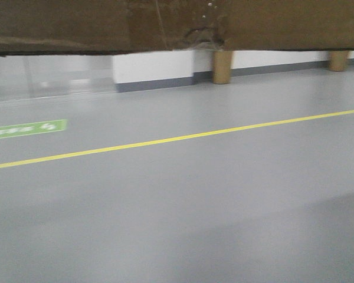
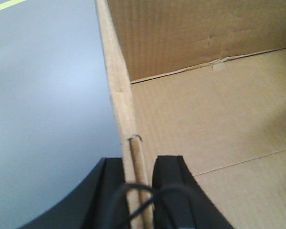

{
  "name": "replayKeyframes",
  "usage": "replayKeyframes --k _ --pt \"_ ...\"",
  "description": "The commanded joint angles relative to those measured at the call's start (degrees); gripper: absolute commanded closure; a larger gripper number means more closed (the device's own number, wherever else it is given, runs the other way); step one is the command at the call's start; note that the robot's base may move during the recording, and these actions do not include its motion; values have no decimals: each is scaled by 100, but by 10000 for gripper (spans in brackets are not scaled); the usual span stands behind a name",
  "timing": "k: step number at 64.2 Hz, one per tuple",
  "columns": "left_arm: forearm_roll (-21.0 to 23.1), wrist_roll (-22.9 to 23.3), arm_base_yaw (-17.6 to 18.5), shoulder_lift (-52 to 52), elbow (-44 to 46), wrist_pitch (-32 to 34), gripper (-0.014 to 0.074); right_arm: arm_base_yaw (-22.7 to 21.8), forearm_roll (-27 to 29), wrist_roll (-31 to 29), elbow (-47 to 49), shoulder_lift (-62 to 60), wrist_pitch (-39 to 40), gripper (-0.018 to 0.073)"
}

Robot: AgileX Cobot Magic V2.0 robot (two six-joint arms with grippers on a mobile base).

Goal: Grab carton from right shelf to conveyor
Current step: 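Hold the carton with both grippers while the base turns and drives, then carry the carton over the grey conveyor belt with both grippers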

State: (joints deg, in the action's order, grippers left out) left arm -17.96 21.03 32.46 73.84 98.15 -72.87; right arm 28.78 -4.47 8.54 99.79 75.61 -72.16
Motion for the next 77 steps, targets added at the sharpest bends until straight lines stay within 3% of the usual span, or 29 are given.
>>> replayKeyframes --k 1,34,52,77 --pt "91 -92 57 -59 36 291 612 36 102 -95 12 -75 469 629" --pt "-714 -92 57 -59 36 291 612 36 102 -95 12 -75 1570 629" --pt "-1216 -92 57 -59 36 291 612 36 105 -95 12 -75 1653 629" --pt "-1450 -92 57 -59 36 291 612 36 105 -95 12 -75 1662 629"
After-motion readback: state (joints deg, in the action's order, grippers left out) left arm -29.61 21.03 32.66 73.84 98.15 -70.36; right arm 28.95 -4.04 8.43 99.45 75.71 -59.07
